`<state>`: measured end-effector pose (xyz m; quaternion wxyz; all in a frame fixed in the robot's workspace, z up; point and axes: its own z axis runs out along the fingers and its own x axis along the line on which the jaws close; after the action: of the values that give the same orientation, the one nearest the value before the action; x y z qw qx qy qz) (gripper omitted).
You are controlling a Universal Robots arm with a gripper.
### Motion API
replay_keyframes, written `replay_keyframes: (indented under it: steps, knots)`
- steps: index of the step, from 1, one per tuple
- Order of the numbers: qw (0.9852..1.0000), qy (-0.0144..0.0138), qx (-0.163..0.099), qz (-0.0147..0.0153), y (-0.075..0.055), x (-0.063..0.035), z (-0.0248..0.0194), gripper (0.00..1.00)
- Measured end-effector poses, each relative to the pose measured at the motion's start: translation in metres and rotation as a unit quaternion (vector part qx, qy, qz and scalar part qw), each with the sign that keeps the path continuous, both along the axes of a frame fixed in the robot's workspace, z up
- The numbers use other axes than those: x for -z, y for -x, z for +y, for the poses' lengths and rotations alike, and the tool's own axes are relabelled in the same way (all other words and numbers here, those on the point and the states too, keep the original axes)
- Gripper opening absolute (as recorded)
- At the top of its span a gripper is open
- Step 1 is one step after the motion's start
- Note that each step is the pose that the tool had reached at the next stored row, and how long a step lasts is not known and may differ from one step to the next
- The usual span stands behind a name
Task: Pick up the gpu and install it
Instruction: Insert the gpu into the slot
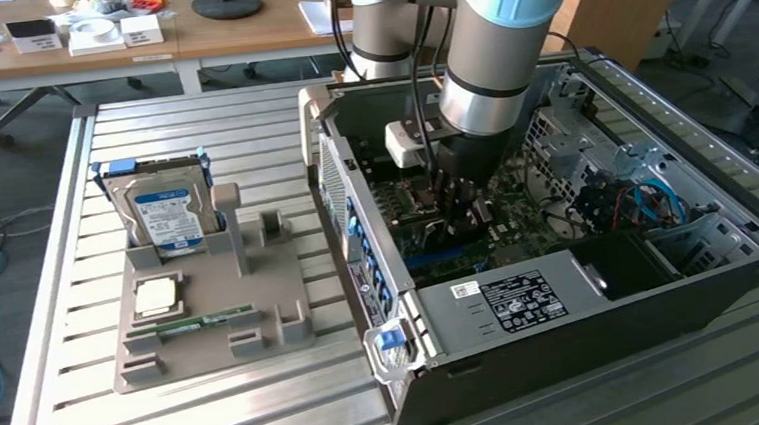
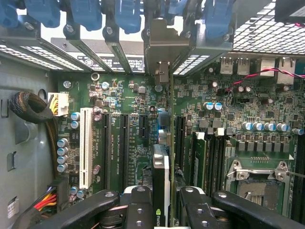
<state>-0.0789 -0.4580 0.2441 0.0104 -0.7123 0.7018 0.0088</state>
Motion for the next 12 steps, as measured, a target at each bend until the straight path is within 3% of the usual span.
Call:
replay_keyframes:
  steps: [12]
  knots:
    - [1.0,0.0,0.002,0.0,0.0,-0.0026,0.0,0.27]
